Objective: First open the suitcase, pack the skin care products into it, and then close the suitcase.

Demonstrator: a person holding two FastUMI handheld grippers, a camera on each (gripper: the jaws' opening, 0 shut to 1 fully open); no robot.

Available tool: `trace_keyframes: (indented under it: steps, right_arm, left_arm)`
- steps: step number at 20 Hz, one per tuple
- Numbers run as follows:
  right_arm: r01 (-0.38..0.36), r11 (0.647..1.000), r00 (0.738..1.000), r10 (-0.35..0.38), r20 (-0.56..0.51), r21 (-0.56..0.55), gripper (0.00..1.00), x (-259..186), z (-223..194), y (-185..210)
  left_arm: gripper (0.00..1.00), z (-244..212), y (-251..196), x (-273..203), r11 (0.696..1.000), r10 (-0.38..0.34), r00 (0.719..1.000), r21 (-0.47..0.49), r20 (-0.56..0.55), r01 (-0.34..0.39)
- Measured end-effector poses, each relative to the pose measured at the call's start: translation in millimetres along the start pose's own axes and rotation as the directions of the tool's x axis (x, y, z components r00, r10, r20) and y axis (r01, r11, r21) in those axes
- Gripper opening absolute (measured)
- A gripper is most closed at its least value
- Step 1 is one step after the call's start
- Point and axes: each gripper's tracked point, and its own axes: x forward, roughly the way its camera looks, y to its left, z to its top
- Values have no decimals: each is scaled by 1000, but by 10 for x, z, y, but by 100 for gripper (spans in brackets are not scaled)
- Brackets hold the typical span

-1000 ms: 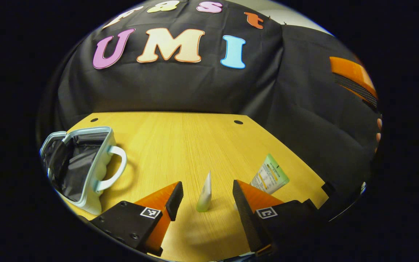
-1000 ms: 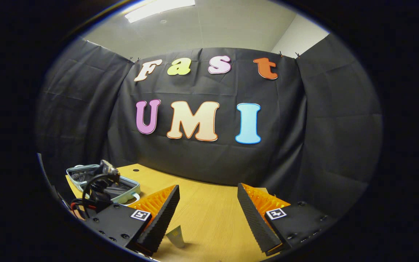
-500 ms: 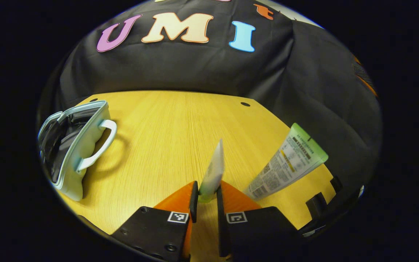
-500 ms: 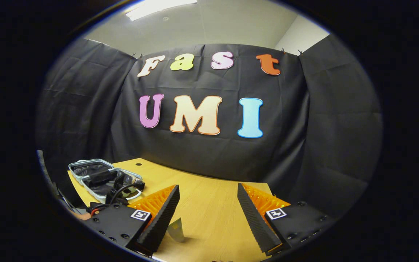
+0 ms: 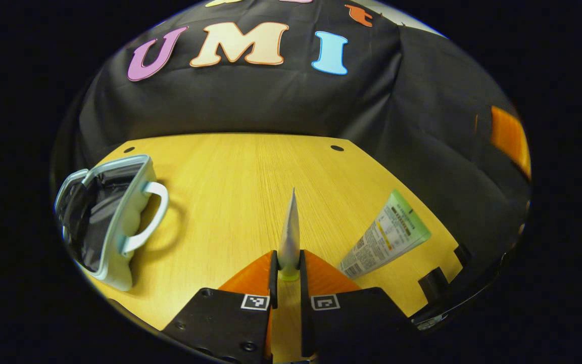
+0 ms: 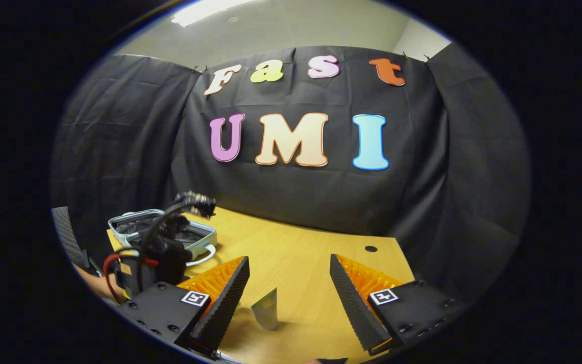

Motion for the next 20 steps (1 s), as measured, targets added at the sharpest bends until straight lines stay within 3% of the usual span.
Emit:
trace_keyframes:
  steps: [6,13,19,20]
  right_arm:
    - [-47,999,993,48,-104,11,99,252,-592,198]
    - [-81,996,980,75,-186,-28,99,485,-1090,315]
    - [-105,994,949,94,-301,-22,99,609,-1649,345]
    - [-104,994,945,93,-313,-18,94,597,-1716,348]
  left_arm:
    - [15,403,259,-464,998,57,997,17,49,-58]
    - [15,566,483,-855,993,119,990,-30,78,-117]
    - [15,595,674,-1160,982,185,979,-66,89,-179]
    - [15,582,697,-1232,979,198,977,-70,84,-192]
